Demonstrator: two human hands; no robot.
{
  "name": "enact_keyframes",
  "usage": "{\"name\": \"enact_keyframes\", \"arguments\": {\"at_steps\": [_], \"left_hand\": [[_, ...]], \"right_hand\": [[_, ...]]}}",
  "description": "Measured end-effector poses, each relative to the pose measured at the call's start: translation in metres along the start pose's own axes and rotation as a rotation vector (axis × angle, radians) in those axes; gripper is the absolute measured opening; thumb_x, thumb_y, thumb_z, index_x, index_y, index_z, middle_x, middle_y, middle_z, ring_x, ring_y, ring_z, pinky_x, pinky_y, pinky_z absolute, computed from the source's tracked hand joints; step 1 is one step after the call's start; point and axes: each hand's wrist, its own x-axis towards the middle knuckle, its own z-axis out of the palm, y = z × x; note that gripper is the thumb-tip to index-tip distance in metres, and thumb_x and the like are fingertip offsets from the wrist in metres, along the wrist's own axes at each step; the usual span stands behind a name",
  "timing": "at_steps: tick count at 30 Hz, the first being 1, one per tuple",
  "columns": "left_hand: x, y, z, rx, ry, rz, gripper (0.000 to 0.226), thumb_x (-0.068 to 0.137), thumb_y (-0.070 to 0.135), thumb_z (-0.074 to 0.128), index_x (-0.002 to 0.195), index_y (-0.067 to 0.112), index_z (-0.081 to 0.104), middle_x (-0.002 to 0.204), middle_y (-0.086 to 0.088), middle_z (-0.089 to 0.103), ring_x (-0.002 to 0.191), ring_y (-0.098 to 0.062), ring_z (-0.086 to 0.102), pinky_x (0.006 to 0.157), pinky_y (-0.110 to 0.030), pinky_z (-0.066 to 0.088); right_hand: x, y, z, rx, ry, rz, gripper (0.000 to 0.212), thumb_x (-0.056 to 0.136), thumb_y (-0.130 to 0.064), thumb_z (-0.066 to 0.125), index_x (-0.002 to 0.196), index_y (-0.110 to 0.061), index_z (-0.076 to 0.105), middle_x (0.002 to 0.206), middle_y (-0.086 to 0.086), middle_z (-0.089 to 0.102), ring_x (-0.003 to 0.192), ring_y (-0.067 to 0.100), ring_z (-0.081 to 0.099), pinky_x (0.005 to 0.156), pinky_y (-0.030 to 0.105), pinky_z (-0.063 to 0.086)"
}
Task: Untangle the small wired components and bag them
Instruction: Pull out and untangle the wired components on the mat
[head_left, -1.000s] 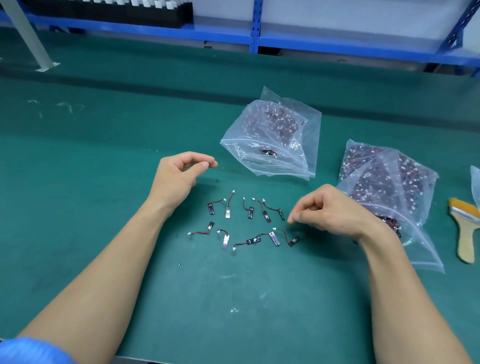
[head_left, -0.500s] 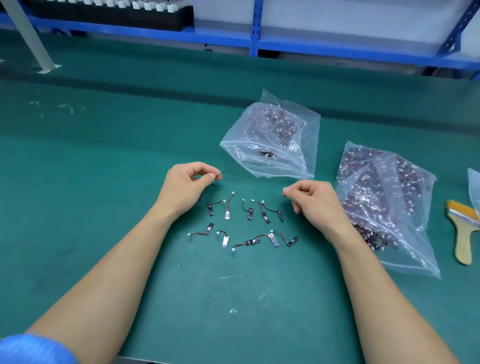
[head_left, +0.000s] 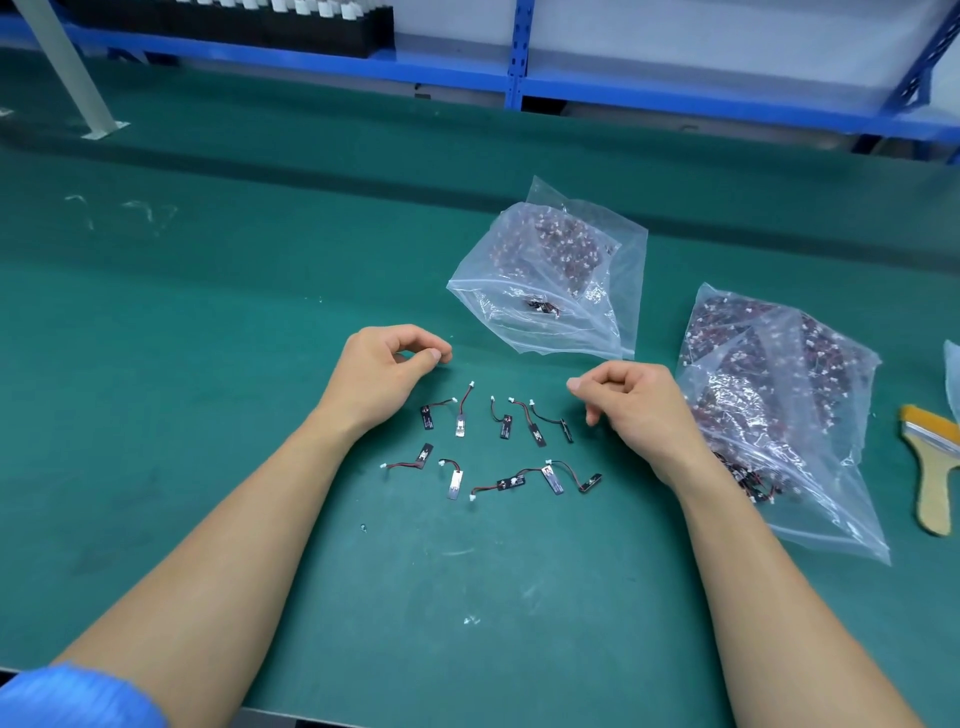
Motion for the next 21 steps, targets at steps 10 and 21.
{"name": "enact_keyframes", "arguments": {"at_steps": [10,21], "left_hand": [[0.0006,-0.0010,0.0002,0.018,-0.001,0.012,0.019,0.094,0.020,0.064,0.084,0.033,0.075,0.089,0.022,0.074,0.054,-0.009,0.038,0.059,-0.019,0.041],[0.0000,-0.0009,-0.0004,0.021,-0.007,0.014,0.019,0.094,0.022,0.065,0.084,0.034,0.075,0.089,0.022,0.074,0.060,-0.015,0.043,0.064,-0.025,0.043]], "right_hand": [[-0.0003,-0.0003,-0.0008,-0.020,-0.011,-0.005,0.021,0.088,-0.021,0.077,0.070,-0.014,0.069,0.050,-0.002,0.061,0.040,0.003,0.039,0.043,0.010,0.033],[-0.0001,-0.0009,-0.0009,-0.024,-0.016,-0.001,0.021,0.087,-0.022,0.077,0.069,-0.016,0.069,0.050,-0.002,0.061,0.041,0.004,0.039,0.044,0.010,0.033]]}}
